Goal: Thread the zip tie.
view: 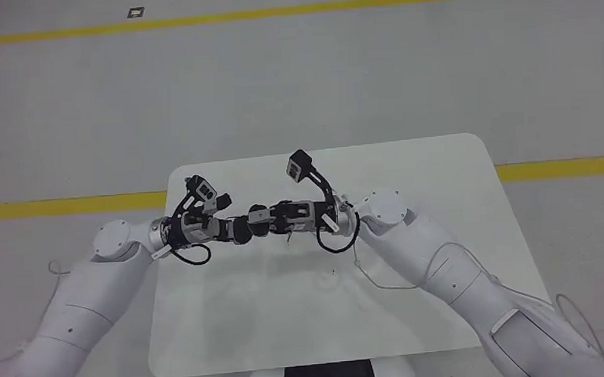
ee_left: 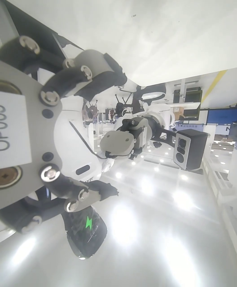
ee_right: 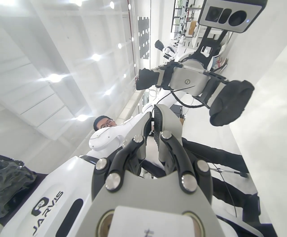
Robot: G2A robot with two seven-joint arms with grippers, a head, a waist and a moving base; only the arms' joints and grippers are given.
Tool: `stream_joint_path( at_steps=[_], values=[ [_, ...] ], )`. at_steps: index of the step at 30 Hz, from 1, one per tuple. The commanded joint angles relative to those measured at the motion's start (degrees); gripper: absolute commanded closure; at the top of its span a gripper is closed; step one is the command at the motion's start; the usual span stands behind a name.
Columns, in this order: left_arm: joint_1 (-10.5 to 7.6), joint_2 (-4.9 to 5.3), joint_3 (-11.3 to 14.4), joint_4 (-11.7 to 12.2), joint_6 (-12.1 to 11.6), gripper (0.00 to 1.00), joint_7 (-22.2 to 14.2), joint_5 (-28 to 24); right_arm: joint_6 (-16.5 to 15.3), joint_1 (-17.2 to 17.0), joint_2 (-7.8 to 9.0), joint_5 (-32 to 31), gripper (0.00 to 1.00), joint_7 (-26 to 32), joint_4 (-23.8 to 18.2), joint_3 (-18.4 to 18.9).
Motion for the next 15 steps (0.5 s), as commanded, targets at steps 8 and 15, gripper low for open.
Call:
stream_joint_path(
  at_steps=[8, 15],
  values=[
    [0.84, -0.22, -1.1, -0.2, -0.3, 0.55, -1.1, 0.3, 4.5, 1.2, -0.49, -4.9, 1.0, 0.3, 1.5, -1.1],
    [1.08, -0.41, -2.1, 0.1, -0.2, 0.64, -1.8, 0.6, 6.0, 1.6, -0.52, -6.6, 1.0, 0.5, 1.6, -0.3]
  ],
)
